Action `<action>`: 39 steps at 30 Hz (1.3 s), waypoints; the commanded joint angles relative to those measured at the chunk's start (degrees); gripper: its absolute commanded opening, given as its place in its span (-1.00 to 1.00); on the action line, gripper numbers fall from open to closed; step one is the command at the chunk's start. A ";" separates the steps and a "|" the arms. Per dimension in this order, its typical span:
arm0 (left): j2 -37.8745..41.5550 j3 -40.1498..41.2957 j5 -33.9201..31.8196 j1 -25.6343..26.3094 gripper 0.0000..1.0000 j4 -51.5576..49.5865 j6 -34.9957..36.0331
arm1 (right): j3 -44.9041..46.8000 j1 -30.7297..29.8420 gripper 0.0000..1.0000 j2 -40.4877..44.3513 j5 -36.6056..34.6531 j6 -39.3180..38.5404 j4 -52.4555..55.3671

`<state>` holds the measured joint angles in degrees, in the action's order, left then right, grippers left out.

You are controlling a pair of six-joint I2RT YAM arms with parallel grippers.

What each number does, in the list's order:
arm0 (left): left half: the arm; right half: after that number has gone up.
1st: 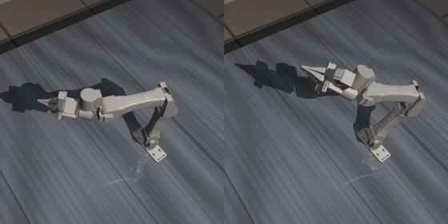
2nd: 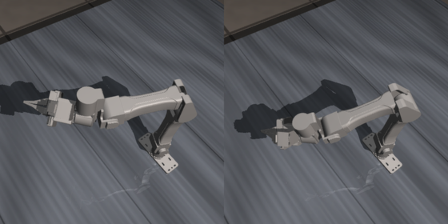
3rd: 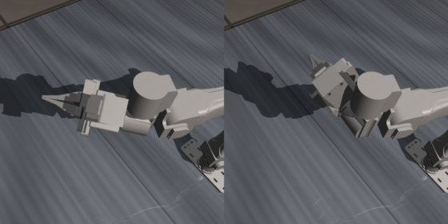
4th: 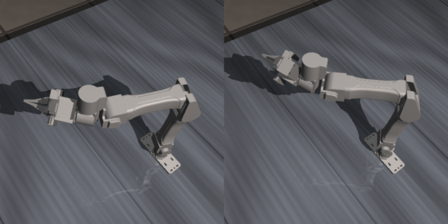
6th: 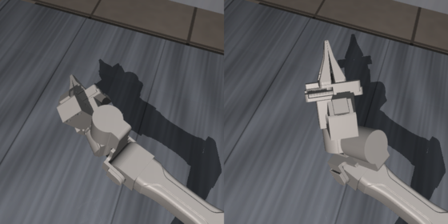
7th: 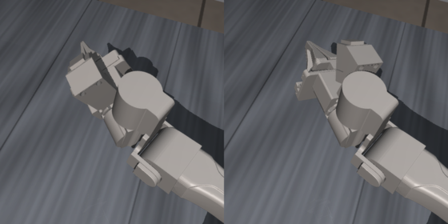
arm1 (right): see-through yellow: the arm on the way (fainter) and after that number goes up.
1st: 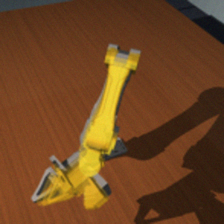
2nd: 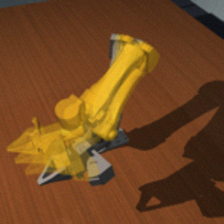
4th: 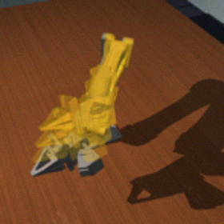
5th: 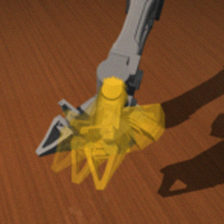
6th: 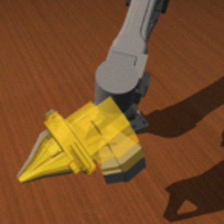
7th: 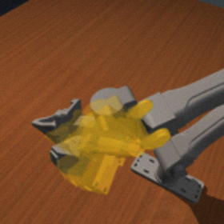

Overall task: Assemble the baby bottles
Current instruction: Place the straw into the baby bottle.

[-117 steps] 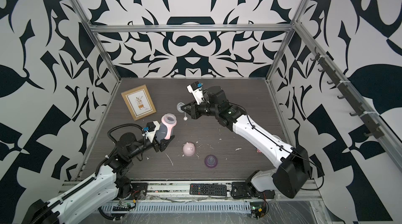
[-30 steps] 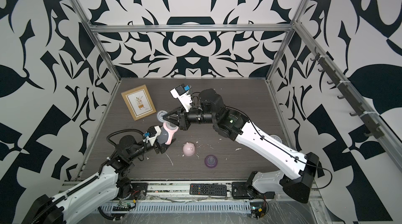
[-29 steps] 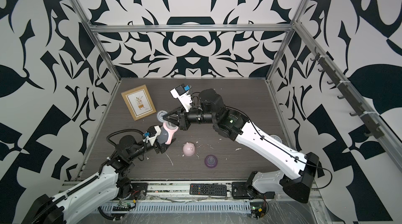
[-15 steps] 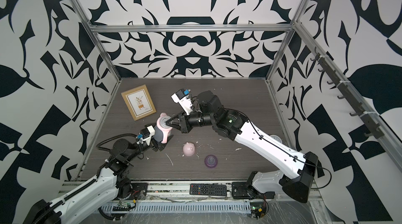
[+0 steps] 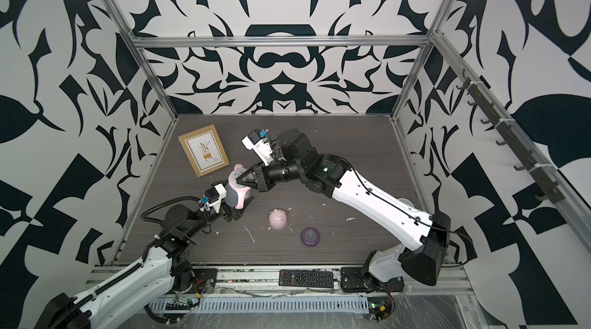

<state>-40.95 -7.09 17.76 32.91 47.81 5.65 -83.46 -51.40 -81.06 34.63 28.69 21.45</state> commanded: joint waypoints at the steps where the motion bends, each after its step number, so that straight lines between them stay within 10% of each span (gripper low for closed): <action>1: 0.73 0.76 0.55 0.16 -0.64 5.34 0.06 | -2.58 0.62 -0.76 1.89 -1.95 -1.51 -1.83; 39: -3.14 0.94 -1.24 0.23 -0.64 11.57 -0.82 | -4.03 3.00 -0.53 -0.96 1.47 -1.85 6.12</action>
<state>-43.86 -5.96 16.88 33.01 54.57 5.58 -84.12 -47.92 -81.52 37.01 29.10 24.27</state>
